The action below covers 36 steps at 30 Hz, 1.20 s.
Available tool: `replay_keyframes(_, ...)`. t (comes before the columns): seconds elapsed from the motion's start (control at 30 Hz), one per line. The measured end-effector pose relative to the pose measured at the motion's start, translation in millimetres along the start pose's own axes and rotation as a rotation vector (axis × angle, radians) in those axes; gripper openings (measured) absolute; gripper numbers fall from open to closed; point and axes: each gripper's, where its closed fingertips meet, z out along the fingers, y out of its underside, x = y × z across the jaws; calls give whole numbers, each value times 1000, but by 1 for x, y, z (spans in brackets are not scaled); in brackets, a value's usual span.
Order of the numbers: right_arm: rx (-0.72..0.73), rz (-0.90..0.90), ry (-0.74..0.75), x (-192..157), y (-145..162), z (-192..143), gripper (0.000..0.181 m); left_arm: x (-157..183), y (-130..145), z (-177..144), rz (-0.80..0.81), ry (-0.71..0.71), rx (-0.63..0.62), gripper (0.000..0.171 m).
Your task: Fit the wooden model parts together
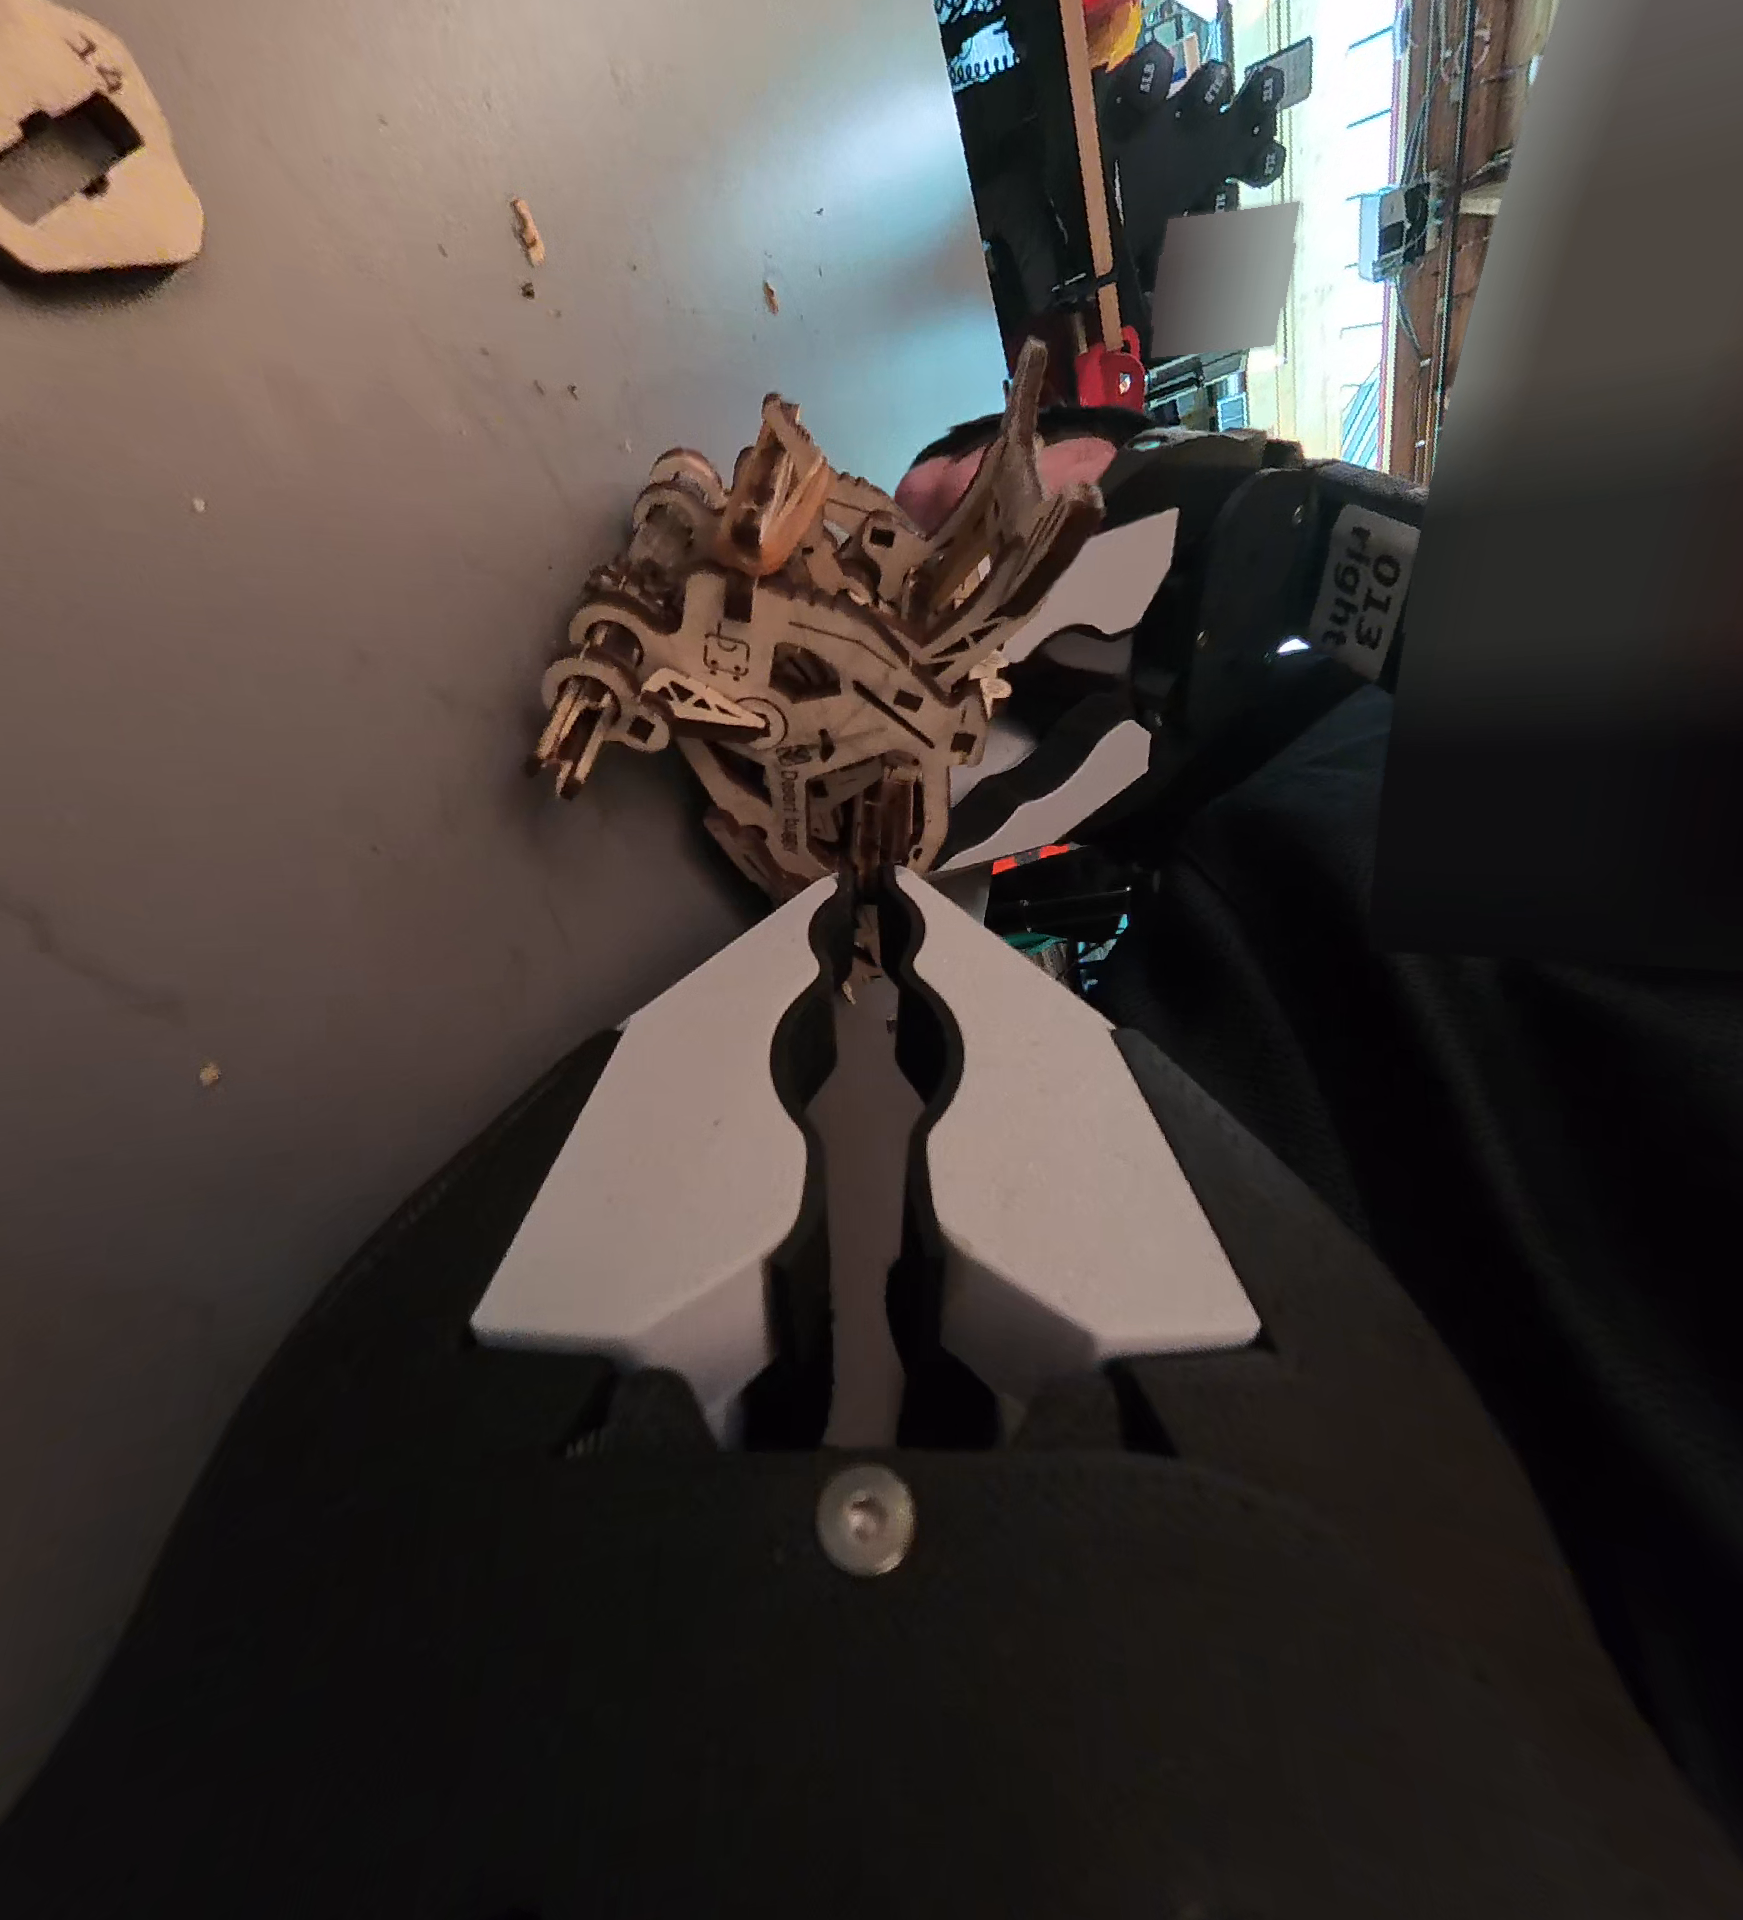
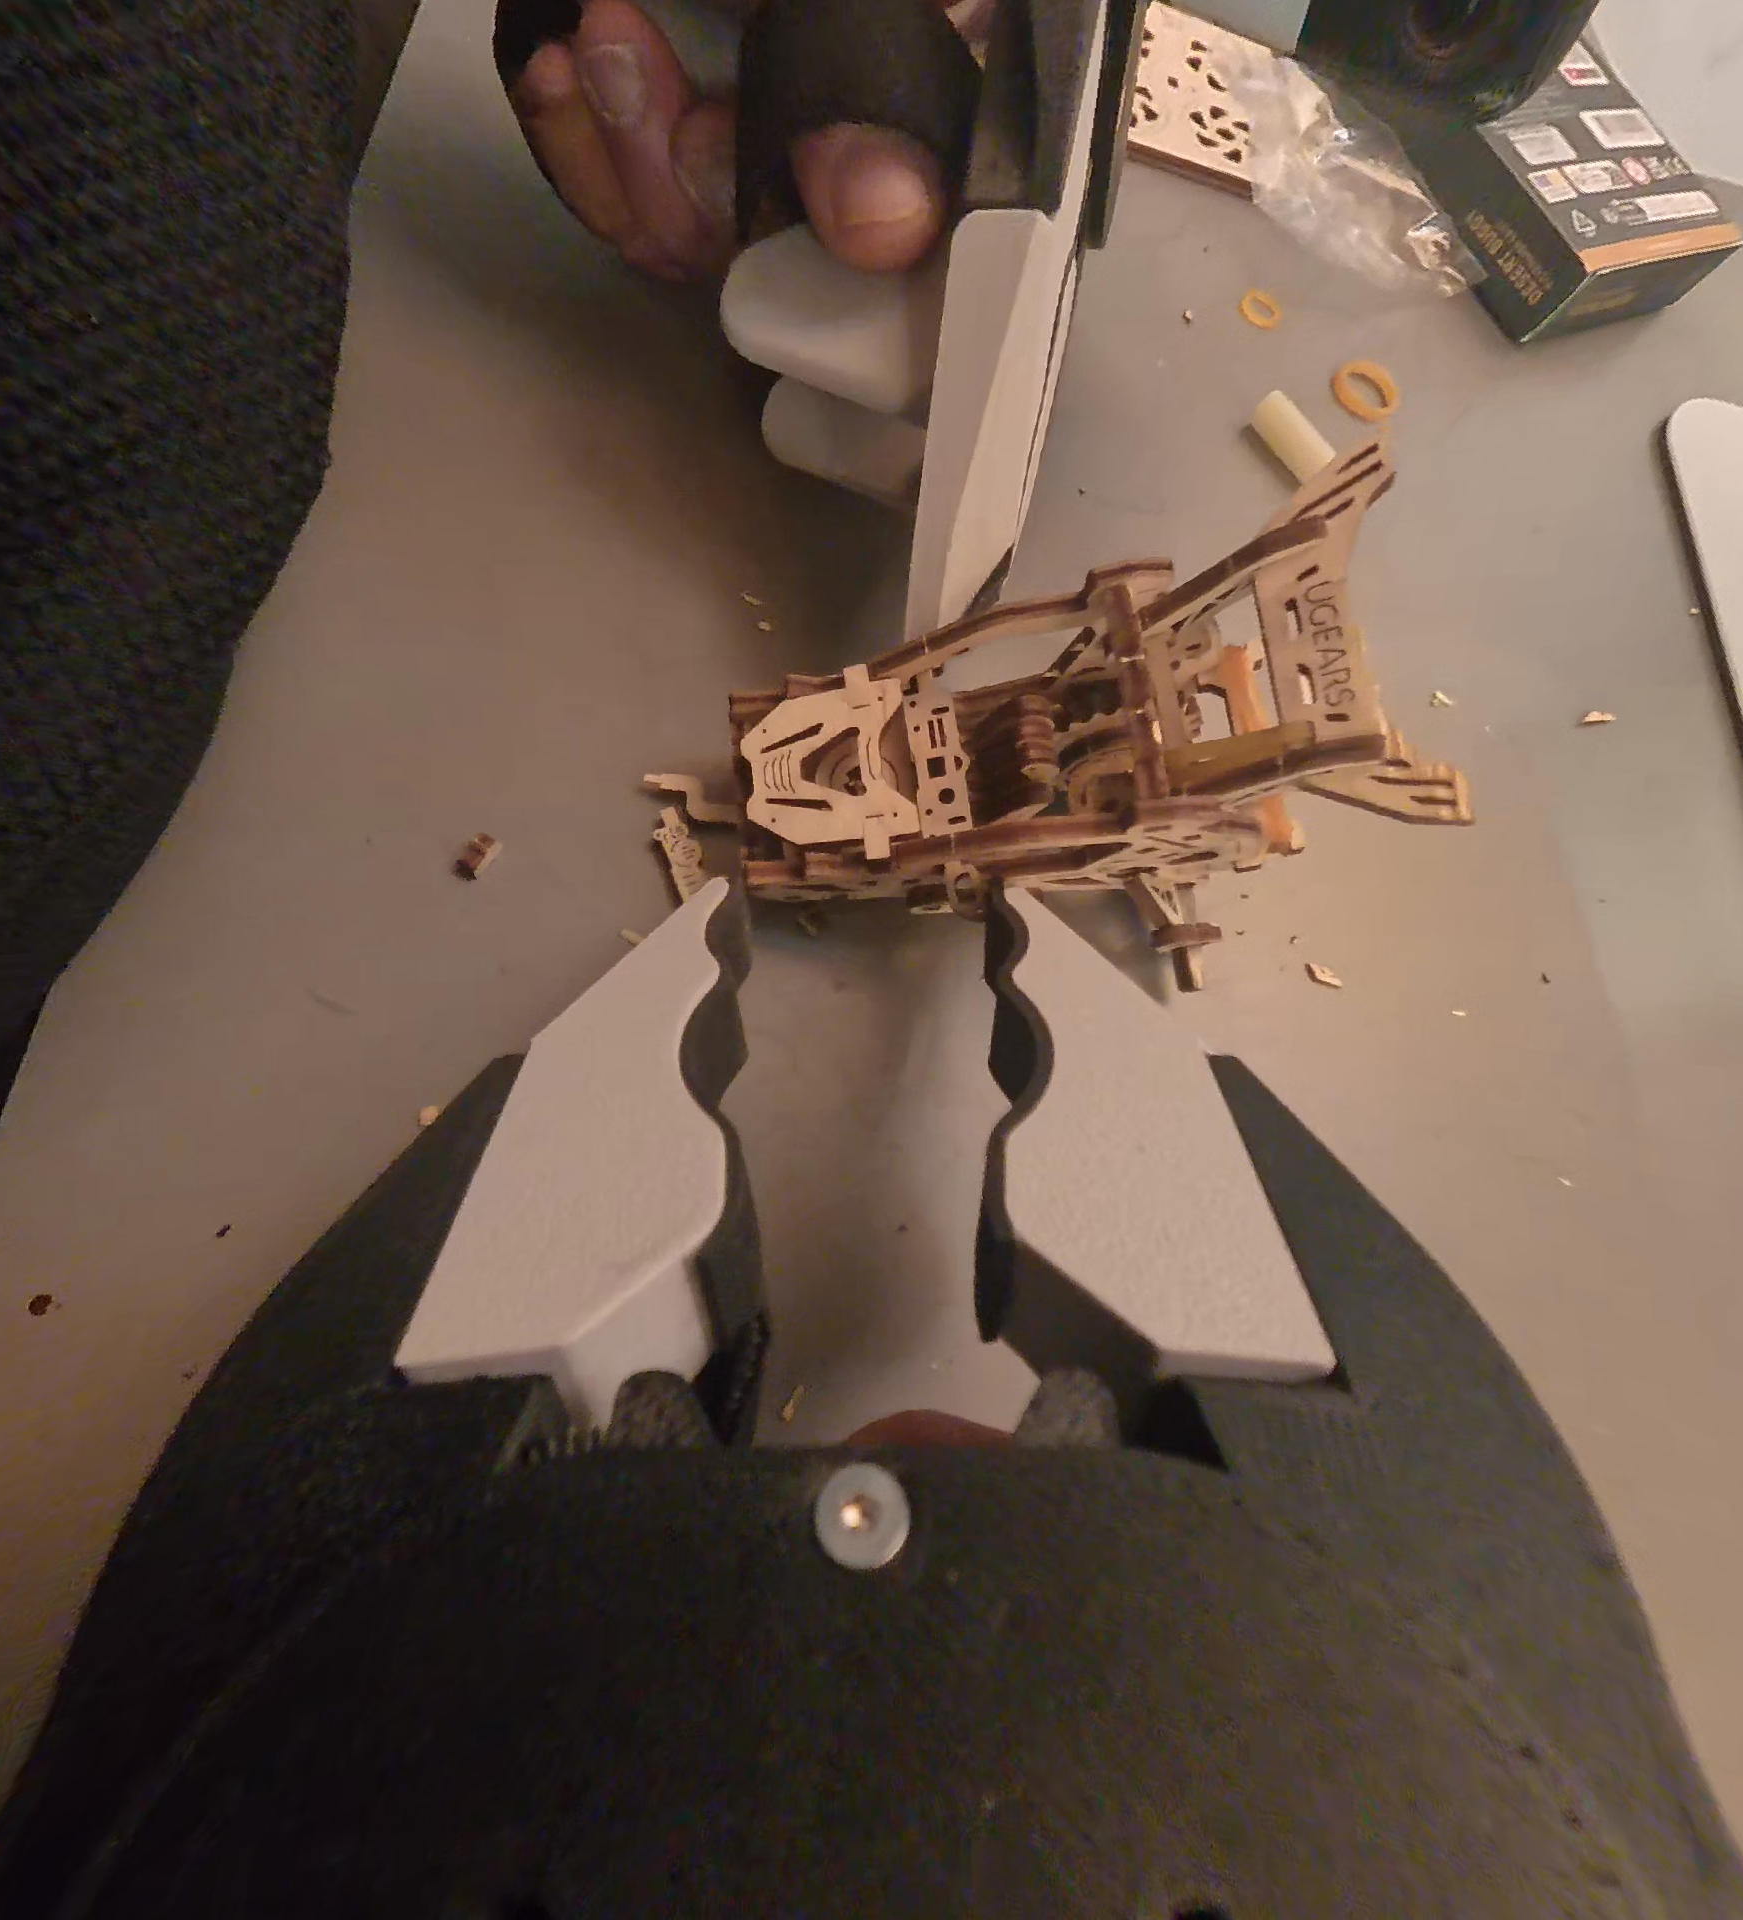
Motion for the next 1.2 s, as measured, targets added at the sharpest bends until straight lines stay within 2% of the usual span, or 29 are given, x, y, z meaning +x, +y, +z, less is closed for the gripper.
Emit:
replay_keyframes(0.37,-22,29,-17,1,1,0,41,-2,-3,0,-20,5,-1,1)
replay_keyframes(0.47,-20,28,-11,1,-1,0,37,-2,-14,-4,-25,15,53,2)
replay_keyframes(0.57,-22,61,-9,3,1,2,38,-4,-15,-4,-19,10,49,1)
replay_keyframes(1.03,-39,43,-29,1,2,5,40,-1,-8,-4,-6,1,43,1)
replay_keyframes(1.2,-41,59,-38,1,3,6,40,1,-8,-3,-31,0,96,1)
